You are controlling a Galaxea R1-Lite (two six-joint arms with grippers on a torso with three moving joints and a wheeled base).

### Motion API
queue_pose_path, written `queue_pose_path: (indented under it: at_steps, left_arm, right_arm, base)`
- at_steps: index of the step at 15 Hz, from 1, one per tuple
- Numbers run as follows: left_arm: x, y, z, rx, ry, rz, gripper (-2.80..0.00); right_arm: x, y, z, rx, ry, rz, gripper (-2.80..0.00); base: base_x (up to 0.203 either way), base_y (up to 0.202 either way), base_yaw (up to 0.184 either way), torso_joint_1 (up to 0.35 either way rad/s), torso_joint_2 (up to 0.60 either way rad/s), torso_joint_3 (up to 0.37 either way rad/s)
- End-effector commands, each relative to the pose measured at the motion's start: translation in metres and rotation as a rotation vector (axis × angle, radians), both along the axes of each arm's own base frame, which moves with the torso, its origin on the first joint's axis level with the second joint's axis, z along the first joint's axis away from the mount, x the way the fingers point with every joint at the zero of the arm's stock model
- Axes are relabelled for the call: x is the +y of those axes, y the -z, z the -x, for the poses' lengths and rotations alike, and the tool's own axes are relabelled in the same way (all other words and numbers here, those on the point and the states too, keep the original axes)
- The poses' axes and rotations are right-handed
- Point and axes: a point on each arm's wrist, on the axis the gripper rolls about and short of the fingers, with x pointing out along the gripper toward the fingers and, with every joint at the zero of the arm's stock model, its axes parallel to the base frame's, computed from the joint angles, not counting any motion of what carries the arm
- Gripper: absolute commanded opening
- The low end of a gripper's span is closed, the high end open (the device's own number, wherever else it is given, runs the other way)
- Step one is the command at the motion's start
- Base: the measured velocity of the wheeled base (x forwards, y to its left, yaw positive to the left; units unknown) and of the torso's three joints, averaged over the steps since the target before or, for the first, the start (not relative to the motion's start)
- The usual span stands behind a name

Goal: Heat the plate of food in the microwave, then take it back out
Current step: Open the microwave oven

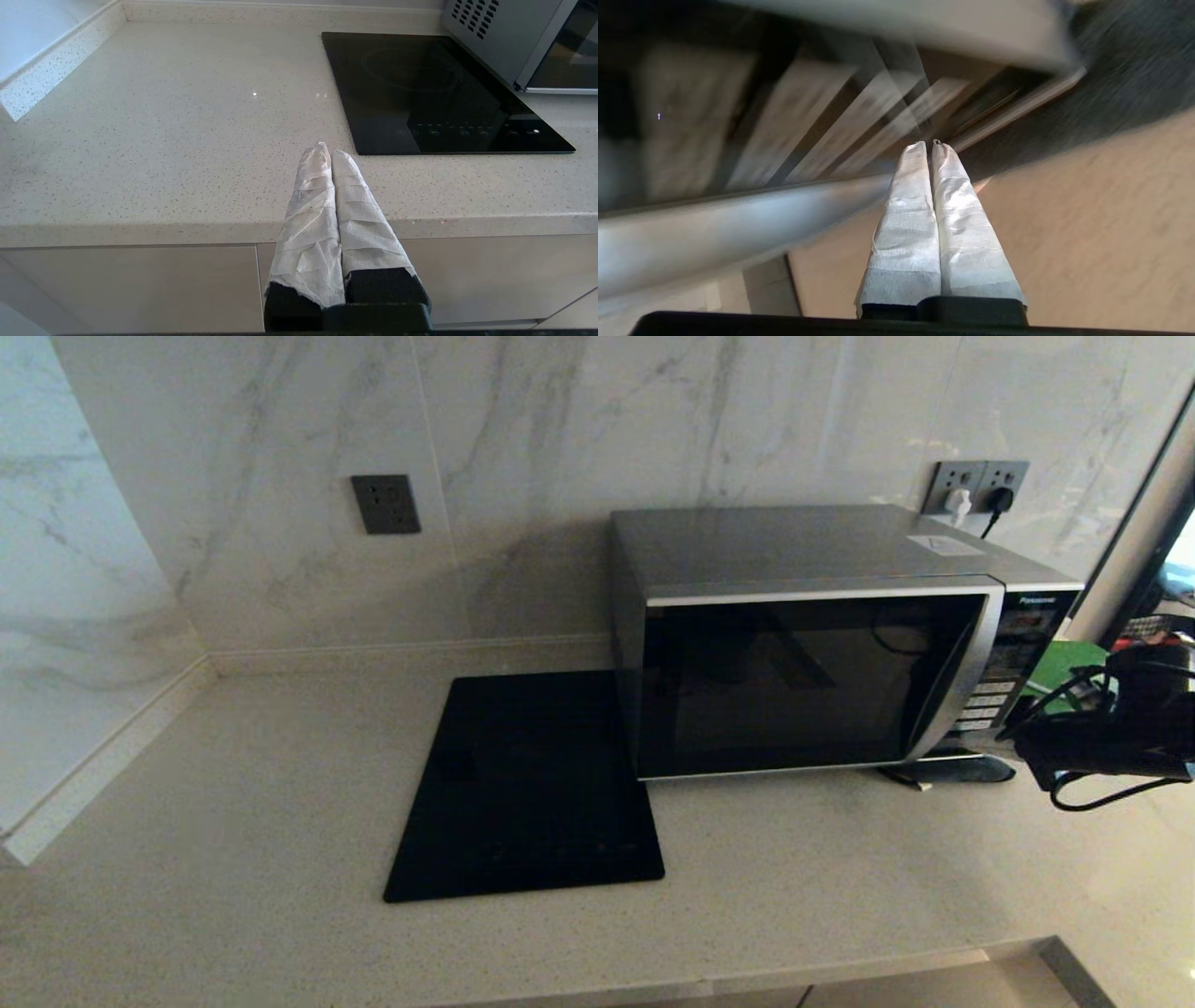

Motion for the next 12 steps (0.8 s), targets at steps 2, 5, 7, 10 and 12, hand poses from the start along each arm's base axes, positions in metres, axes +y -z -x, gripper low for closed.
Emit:
queue_pose_path:
  at_steps: [2,5,7,10,12]
  left_arm:
    - [0.000,0.000,0.000,-0.001,-0.001,0.001,-2.80]
    - [0.000,0.000,0.000,-0.001,-0.001,0.001,-2.80]
    - [0.000,0.000,0.000,-0.001,-0.001,0.001,-2.80]
    - [0.000,0.000,0.000,-0.001,-0.001,0.001,-2.80]
    - [0.000,0.000,0.000,-0.001,0.000,0.001,-2.80]
  right_arm:
    - [0.011,-0.044,0.026,-0.037,0.020,0.032,-2.80]
    - [0.028,-0.094,0.067,-0.064,0.071,0.098,-2.80]
    - [0.049,-0.124,0.107,-0.030,0.106,0.163,-2.80]
    - [0.090,-0.148,0.183,0.111,0.109,0.289,-2.80]
    - [0.114,-0.158,0.234,0.138,0.115,0.375,-2.80]
  base:
    - [0.000,0.000,0.000,0.000,0.00,0.000]
    - [0.000,0.000,0.000,0.000,0.00,0.000]
    - [0.000,0.000,0.000,0.000,0.00,0.000]
    - [0.000,0.000,0.000,0.000,0.00,0.000]
    - [0.000,0.000,0.000,0.000,0.00,0.000]
